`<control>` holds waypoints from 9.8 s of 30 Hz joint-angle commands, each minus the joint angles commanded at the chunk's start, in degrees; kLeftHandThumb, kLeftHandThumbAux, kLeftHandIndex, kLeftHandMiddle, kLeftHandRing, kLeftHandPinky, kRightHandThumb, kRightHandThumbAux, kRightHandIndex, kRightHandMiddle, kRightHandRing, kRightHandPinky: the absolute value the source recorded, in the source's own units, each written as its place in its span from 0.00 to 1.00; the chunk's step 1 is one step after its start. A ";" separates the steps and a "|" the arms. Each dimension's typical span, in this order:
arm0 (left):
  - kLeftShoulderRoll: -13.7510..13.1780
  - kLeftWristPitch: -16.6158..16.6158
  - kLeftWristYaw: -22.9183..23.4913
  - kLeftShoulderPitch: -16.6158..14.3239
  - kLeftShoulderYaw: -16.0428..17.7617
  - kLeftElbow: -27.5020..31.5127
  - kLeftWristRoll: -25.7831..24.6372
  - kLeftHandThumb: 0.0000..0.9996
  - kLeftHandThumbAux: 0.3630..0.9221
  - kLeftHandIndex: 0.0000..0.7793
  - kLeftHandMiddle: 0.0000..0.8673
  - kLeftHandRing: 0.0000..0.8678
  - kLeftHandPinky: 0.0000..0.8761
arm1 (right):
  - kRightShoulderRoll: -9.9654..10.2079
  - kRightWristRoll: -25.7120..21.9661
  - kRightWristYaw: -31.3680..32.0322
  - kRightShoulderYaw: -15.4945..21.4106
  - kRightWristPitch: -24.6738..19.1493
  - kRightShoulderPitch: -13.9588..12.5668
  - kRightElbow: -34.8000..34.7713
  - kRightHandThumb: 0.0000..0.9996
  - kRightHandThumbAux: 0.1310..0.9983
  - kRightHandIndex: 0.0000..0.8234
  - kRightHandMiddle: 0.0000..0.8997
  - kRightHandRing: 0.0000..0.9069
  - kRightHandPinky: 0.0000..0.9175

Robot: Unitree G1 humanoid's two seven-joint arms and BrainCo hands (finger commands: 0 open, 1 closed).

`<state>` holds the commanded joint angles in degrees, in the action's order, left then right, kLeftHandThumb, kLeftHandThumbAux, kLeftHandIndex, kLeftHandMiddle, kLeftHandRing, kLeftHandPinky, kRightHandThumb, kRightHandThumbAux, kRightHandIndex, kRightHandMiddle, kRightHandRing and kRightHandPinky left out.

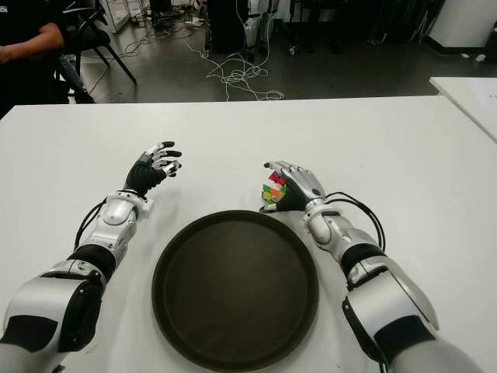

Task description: Pick up the Rubik's Cube and put it in the plate

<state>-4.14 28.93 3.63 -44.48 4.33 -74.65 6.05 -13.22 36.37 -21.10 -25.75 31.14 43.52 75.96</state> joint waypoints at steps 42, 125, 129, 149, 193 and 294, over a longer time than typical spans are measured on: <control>0.43 -0.77 0.64 0.03 0.95 0.14 -1.02 0.29 0.62 0.23 0.32 0.36 0.40 | -0.62 -1.29 -7.09 1.94 1.46 -0.93 -1.20 0.94 0.62 0.48 0.55 0.54 0.58; 0.21 0.29 0.33 0.44 0.83 0.28 -1.05 0.31 0.62 0.23 0.32 0.37 0.41 | -6.49 3.38 -8.78 -0.15 2.79 -0.12 -8.87 0.00 0.40 0.00 0.00 0.00 0.00; 0.14 0.20 0.29 0.44 0.86 0.25 -1.01 0.32 0.62 0.24 0.32 0.37 0.42 | -6.58 3.84 -7.29 -0.82 0.45 -0.04 -9.25 0.00 0.37 0.00 0.00 0.00 0.00; -0.25 0.84 0.16 0.53 0.29 0.20 -0.28 0.32 0.65 0.25 0.33 0.37 0.42 | -7.36 4.88 2.52 -3.87 -6.87 -0.13 -10.67 0.00 0.22 0.00 0.00 0.00 0.00; -0.51 1.42 0.48 0.61 0.04 0.21 0.06 0.30 0.66 0.25 0.33 0.37 0.40 | -10.88 5.64 11.32 -5.66 -10.40 -5.38 -21.53 0.00 0.20 0.00 0.00 0.00 0.00; -0.38 2.27 1.07 1.03 0.62 0.57 -0.45 0.32 0.63 0.24 0.33 0.38 0.41 | -10.94 6.41 -5.20 -2.64 -11.20 -7.80 -19.87 0.94 0.62 0.48 0.52 0.53 0.42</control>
<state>-4.52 31.20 4.70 -43.45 4.94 -74.07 5.60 -24.16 42.78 -26.30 -28.38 19.94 35.72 56.09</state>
